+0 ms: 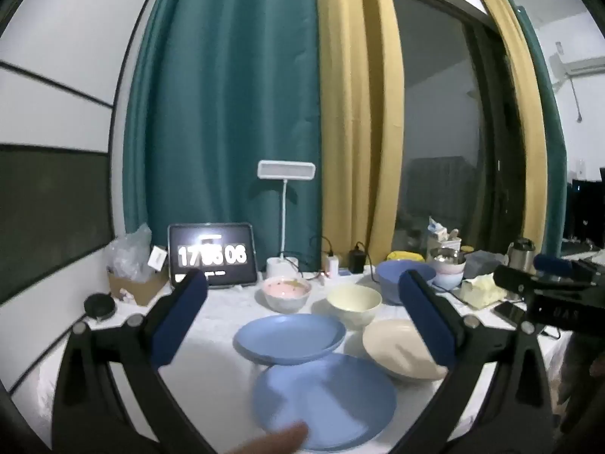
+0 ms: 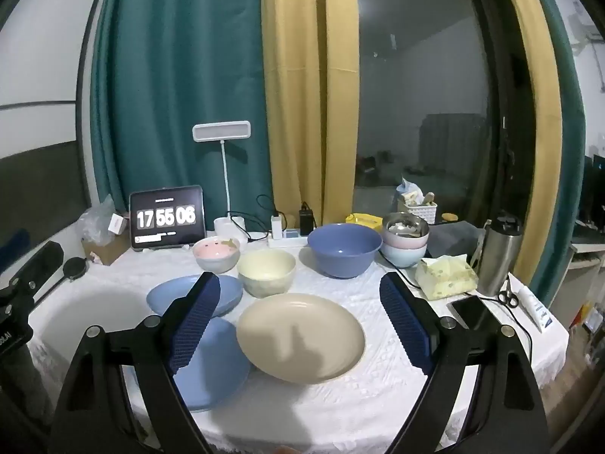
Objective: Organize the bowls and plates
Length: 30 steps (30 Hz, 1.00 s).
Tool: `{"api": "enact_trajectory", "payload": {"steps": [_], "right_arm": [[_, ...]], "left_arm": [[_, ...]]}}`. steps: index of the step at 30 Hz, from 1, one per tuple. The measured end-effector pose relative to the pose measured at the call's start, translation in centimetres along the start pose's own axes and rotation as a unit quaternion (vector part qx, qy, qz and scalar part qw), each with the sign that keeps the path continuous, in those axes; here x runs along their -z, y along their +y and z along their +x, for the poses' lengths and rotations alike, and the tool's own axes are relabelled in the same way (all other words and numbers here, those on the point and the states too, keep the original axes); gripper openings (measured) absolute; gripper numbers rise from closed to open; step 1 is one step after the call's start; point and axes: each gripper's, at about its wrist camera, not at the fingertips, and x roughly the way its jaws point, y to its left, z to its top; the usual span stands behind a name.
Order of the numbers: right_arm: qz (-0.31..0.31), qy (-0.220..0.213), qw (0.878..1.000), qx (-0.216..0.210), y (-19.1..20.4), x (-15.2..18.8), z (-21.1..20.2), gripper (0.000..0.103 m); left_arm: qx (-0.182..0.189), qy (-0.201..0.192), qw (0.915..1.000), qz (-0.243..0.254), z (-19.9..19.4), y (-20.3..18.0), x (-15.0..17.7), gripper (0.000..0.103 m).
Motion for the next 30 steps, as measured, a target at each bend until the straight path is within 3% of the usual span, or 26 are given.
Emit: {"api": "enact_trajectory", "payload": {"steps": [6, 9, 30], "right_arm": [[0.005, -0.006, 1.0, -0.006, -0.2, 0.2, -0.2, 0.089], [0.0, -0.002, 1.0, -0.004, -0.1, 0.3, -0.1, 0.089], [0.002, 0.001, 1.0, -0.005, 0.0, 0.8, 0.1, 0.089]], "left_arm": [[0.007, 0.002, 0.9987, -0.05, 0.1, 1.2, 0.6, 0.102], [0.007, 0.018, 0.9989, -0.044, 0.6, 0.7, -0.1, 0.102], [0.01, 0.024, 0.9984, -0.05, -0.2, 0.9, 0.1, 0.102]]}}
